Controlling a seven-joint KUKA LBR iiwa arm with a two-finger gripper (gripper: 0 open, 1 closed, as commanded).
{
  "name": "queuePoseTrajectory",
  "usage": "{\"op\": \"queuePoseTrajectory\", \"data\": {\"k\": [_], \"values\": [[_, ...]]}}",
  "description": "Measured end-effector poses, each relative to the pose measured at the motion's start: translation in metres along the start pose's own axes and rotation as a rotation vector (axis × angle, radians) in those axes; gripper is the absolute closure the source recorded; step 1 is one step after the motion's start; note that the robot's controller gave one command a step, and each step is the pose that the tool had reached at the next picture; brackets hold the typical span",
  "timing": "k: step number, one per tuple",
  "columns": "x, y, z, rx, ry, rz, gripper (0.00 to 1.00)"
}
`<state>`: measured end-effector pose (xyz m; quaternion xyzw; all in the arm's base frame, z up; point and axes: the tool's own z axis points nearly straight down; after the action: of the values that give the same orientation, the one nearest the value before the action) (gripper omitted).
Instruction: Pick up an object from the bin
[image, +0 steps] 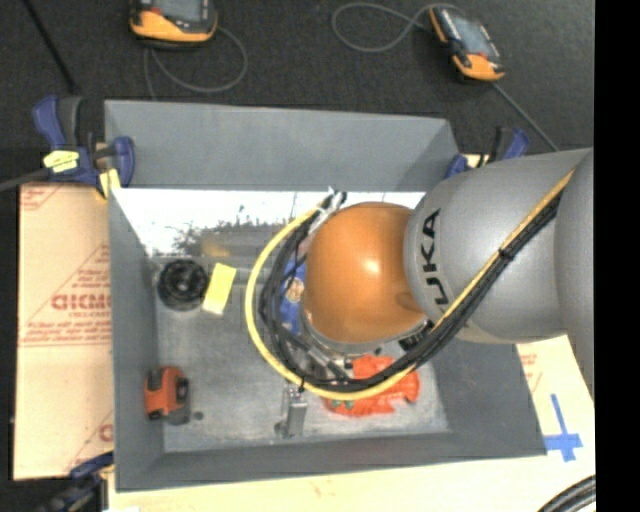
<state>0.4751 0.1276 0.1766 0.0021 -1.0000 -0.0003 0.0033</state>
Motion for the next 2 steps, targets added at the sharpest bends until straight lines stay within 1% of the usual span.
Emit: {"op": "queuePoseTrajectory", "data": {"k": [1, 2], "values": [[-0.002, 0.000, -0.004, -0.002, -0.008, 0.004, 0.00], [-0.011, -0.016, -0.014, 0.000, -0.004, -0.071, 0.00]]}}
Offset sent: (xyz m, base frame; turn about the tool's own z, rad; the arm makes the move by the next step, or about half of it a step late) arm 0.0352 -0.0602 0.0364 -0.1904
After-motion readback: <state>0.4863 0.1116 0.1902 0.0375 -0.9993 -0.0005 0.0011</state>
